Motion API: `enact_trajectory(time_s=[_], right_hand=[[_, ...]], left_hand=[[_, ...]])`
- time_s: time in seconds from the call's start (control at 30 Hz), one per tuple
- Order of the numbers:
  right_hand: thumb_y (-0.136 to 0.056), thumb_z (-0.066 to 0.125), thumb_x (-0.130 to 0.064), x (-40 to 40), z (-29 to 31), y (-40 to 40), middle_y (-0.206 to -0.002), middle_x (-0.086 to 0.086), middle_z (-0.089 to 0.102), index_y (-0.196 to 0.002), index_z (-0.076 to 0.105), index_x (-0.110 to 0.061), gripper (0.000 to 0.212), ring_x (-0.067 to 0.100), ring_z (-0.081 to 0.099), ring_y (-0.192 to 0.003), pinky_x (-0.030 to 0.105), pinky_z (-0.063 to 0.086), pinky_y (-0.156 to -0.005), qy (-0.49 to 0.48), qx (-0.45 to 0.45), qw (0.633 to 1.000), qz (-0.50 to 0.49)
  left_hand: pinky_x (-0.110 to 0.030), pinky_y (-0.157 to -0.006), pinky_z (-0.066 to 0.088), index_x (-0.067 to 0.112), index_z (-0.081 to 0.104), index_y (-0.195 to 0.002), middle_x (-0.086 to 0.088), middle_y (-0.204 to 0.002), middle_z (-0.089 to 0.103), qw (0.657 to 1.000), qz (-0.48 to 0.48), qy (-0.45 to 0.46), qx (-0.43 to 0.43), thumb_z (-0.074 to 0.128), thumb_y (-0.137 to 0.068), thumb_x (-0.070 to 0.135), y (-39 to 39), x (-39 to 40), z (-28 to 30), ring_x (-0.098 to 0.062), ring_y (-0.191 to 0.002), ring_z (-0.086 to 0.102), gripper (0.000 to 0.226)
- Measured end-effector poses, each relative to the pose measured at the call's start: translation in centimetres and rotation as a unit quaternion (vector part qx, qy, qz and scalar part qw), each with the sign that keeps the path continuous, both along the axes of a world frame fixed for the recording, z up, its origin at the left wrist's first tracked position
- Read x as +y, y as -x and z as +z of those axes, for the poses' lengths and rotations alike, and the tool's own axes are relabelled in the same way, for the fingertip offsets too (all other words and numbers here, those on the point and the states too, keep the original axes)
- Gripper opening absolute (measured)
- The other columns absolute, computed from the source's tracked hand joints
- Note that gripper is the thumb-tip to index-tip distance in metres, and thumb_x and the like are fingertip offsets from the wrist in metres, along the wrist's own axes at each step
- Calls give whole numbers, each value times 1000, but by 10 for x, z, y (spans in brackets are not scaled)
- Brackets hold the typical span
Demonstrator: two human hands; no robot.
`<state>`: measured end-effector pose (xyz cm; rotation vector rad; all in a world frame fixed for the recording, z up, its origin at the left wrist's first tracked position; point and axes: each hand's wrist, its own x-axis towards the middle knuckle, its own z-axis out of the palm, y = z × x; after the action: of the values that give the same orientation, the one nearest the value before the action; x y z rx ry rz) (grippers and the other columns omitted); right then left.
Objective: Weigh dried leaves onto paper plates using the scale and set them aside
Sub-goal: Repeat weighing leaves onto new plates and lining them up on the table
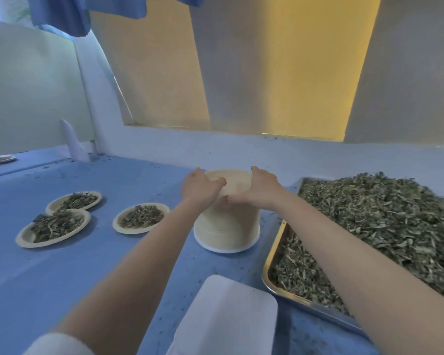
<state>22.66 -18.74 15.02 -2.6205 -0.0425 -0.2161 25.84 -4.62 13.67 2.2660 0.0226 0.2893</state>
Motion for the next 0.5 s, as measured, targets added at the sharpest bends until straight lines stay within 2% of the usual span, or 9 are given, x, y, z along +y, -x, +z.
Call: enact_trajectory(time_s=[0.13,0.23,0.37,0.43,0.5], right_hand=[[-47,74,-76,-9,-10,-16,-153,10,22,-151,-1,-12,144,31,26,-139,42,34,-107,-47,54,997,-9],[-47,80,-69,-12,-19,-22,-153,8,24,-151,-4,-13,144,28,29,-137,39,36,-104,-103,42,994,-3],[-50,83,-62,-11,-26,-24,-153,7,24,-151,-9,-16,144,27,30,-137,36,36,-100,-138,22,990,0],[-50,85,-60,-9,-26,-24,-153,6,25,-151,-9,-17,144,26,30,-137,35,36,-97,-151,13,988,1],[-49,86,-58,-9,-23,-23,-153,6,25,-151,-7,-18,143,25,29,-137,34,35,-98,-163,6,987,5]], left_hand=[[-35,-93,34,0,28,-142,-14,-142,32,999,11,39,30,61,-84,42,-16,-6,-10,-29,-127,37,78],[-32,-84,33,0,32,-138,-14,-141,35,996,27,82,19,62,-83,39,-21,-9,-15,-30,-123,42,74],[-30,-80,32,0,37,-134,-12,-139,39,996,29,82,-1,59,-84,36,-19,-11,-17,-27,-120,45,66],[-30,-80,30,2,35,-135,-10,-142,36,996,27,86,-12,57,-85,35,-18,-11,-13,-26,-121,43,64],[-32,-87,32,3,34,-136,-10,-144,34,996,29,84,-28,56,-86,35,-18,-11,-6,-27,-127,39,64]])
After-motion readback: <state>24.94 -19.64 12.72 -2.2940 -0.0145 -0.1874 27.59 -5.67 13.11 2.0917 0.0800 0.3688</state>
